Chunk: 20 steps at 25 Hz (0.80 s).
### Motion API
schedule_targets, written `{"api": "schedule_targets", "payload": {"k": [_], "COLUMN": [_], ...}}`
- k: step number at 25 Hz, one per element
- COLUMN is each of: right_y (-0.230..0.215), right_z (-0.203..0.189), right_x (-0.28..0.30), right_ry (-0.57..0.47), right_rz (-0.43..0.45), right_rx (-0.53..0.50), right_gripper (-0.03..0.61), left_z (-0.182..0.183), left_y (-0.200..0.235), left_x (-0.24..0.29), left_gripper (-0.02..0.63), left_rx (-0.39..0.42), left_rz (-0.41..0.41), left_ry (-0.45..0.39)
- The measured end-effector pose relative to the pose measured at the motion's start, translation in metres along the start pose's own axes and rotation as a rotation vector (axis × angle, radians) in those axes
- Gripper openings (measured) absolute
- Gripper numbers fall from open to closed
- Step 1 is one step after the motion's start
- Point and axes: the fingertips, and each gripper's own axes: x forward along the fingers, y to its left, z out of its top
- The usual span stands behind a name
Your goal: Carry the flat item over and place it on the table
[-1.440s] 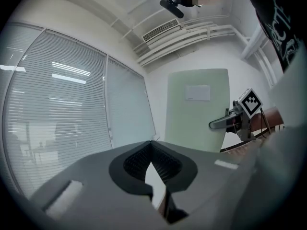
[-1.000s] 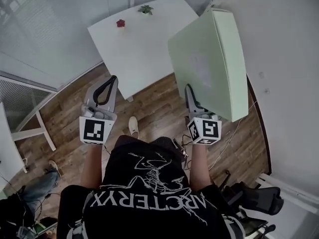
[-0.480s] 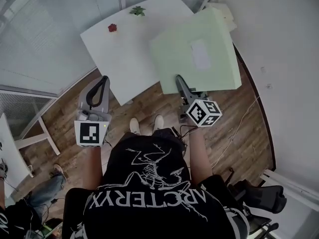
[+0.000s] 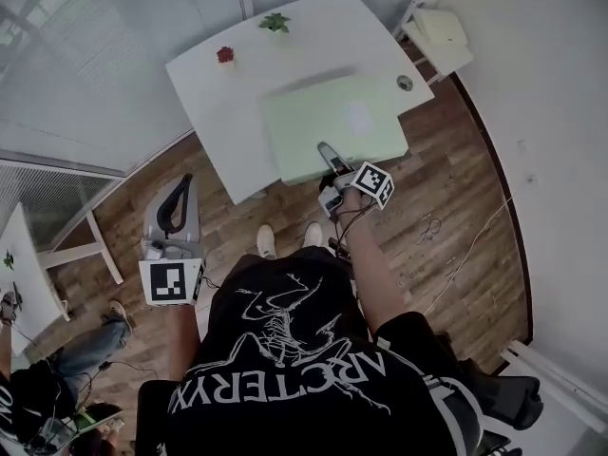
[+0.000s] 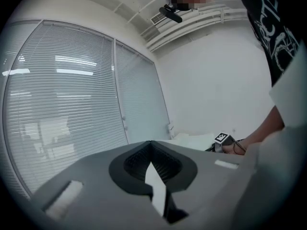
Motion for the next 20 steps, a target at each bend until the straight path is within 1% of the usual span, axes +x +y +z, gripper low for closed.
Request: {"api": "schedule_targets", "payload": {"k": [2, 4, 8, 12, 16, 20], "right_y": [-0.017, -0.025, -0.036, -0.04, -0.043, -0.045], "right_z": [-0.002, -0.003, -0.002, -0.002, 0.0, 0.008], "right_x": [0.012, 0.023, 0.046, 0.065, 0.082, 0.093], "right_ry": [0.004, 0.025, 0.064, 0.074, 0.068, 0.059], "right_rz": [-0.026, -0.036, -0.063, -0.048, -0.04, -0.067], "right_rx": [0.054, 0.079, 0.13, 0.212, 0.228, 0.221], "right_gripper": [0.262, 0.262, 0.262, 0.262, 0.265, 0.276], "left_z": [0.003, 0.005, -0.002, -0.004, -0.005, -0.011], "left_y": [0.004, 0.007, 0.007, 0.006, 0.009, 0.012], "left_x": [-0.004, -0.01, -0.016, -0.017, -0.016, -0.016], "left_gripper": [-0.002, -0.002, -0.002, -0.002, -0.002, -0.002], "left_rx": [0.005, 0.008, 0.007, 0.009, 0.007, -0.004], "left_rz": [0.019, 0.041, 0.062, 0.059, 0.057, 0.057], "left_ry": [-0.02, -0.036, -0.01, -0.003, -0.002, -0.001]}}
